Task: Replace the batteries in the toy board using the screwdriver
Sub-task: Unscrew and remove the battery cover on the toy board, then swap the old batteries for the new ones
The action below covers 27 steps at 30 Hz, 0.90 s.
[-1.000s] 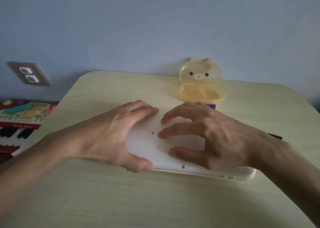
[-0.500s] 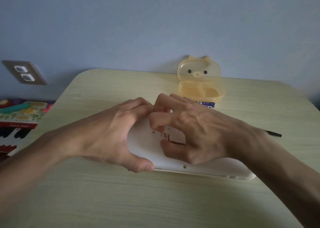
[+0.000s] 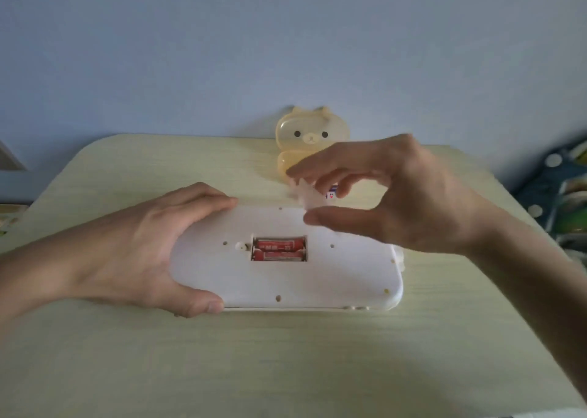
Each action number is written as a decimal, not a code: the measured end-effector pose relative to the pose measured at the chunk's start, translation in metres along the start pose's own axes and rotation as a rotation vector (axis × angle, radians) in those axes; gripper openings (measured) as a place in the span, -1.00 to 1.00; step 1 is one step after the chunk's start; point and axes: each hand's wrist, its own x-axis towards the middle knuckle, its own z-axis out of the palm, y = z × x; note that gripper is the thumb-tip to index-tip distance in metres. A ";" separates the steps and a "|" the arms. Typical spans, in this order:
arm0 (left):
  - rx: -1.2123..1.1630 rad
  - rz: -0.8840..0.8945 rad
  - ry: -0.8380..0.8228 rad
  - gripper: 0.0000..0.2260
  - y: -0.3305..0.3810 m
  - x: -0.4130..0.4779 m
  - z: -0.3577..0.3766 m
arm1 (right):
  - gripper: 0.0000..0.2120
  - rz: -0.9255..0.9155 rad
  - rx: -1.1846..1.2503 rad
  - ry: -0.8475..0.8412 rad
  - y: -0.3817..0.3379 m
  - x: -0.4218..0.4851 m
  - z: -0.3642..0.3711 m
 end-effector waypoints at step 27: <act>0.017 0.047 0.092 0.07 -0.012 0.010 0.007 | -0.32 0.436 -0.338 -0.220 0.032 -0.078 -0.051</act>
